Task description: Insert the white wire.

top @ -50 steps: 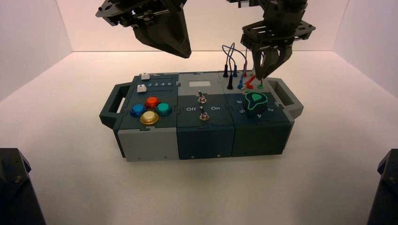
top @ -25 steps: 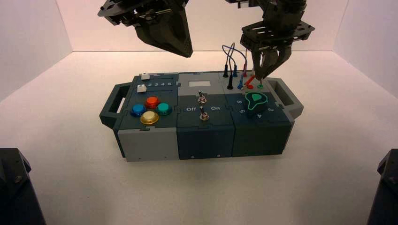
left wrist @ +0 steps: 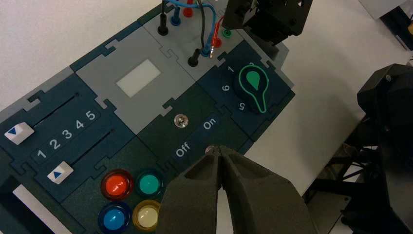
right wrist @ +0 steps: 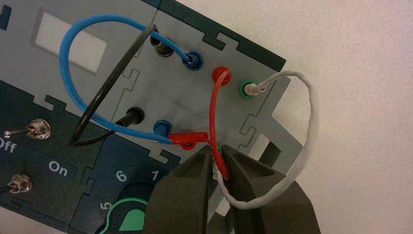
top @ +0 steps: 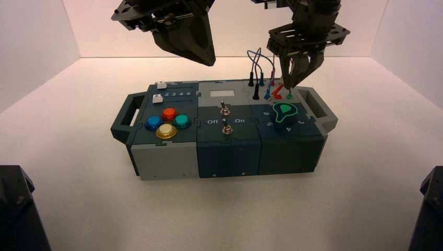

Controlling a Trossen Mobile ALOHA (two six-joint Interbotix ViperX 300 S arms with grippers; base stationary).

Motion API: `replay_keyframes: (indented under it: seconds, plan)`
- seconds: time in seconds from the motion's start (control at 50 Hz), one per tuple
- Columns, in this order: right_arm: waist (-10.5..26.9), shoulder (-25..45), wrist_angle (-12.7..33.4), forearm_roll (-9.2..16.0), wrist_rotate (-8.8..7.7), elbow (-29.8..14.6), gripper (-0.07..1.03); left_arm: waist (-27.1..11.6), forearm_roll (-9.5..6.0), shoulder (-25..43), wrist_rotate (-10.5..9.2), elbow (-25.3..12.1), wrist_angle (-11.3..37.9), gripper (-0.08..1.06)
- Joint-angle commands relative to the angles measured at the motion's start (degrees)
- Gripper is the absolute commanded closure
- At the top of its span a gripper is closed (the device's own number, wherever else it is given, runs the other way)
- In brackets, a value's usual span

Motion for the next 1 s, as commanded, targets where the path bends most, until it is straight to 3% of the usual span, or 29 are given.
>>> replay_keyframes:
  seconds: [0.02, 1.0]
  plan:
    - [0.00, -0.53, -0.18, 0.35, 0.26, -1.32, 0.99, 0.00, 0.09, -0.35, 0.26, -1.76, -0.53, 1.01]
    - [0.09, 1.14, 2.81, -0.18, 0.09, -0.70, 0.99, 0.09, 0.35, -0.26, 0.53, -1.85, -0.70, 1.01]
